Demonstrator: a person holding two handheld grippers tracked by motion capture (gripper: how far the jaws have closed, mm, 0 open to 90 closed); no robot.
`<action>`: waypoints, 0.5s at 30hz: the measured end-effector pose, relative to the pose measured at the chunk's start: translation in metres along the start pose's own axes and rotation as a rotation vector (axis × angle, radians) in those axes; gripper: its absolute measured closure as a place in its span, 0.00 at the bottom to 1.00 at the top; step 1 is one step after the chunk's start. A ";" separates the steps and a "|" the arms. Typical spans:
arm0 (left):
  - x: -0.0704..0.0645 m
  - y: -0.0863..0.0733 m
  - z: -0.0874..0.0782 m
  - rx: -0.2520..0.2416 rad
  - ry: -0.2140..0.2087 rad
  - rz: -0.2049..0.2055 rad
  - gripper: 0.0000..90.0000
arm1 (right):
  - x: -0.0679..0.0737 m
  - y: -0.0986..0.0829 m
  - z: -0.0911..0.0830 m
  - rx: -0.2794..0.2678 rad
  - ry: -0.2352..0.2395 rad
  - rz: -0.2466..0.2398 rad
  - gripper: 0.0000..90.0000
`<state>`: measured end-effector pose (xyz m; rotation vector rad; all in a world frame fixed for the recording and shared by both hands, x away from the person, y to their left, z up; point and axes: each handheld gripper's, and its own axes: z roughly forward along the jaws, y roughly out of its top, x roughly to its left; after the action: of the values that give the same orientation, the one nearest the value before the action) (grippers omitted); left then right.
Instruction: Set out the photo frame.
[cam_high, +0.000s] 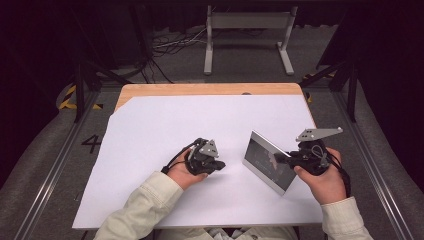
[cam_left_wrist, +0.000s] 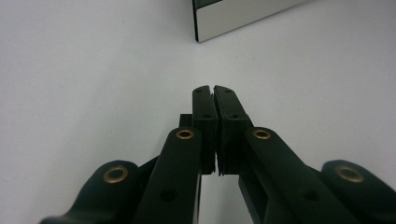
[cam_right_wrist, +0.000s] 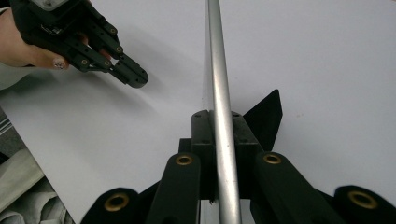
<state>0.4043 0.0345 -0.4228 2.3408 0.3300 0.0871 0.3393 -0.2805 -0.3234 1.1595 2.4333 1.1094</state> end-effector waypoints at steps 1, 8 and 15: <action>0.000 -0.001 -0.001 -0.002 0.004 -0.004 0.97 | 0.000 0.001 0.000 -0.001 0.002 -0.004 0.93; 0.004 -0.010 -0.010 -0.013 0.021 -0.039 0.91 | 0.001 0.008 -0.002 -0.019 0.020 -0.039 0.93; 0.010 -0.030 -0.027 -0.033 0.053 -0.110 0.90 | -0.005 0.017 0.000 -0.023 0.051 -0.076 0.93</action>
<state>0.4031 0.0764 -0.4253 2.2863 0.4791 0.1001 0.3523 -0.2769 -0.3114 1.0357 2.4738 1.1548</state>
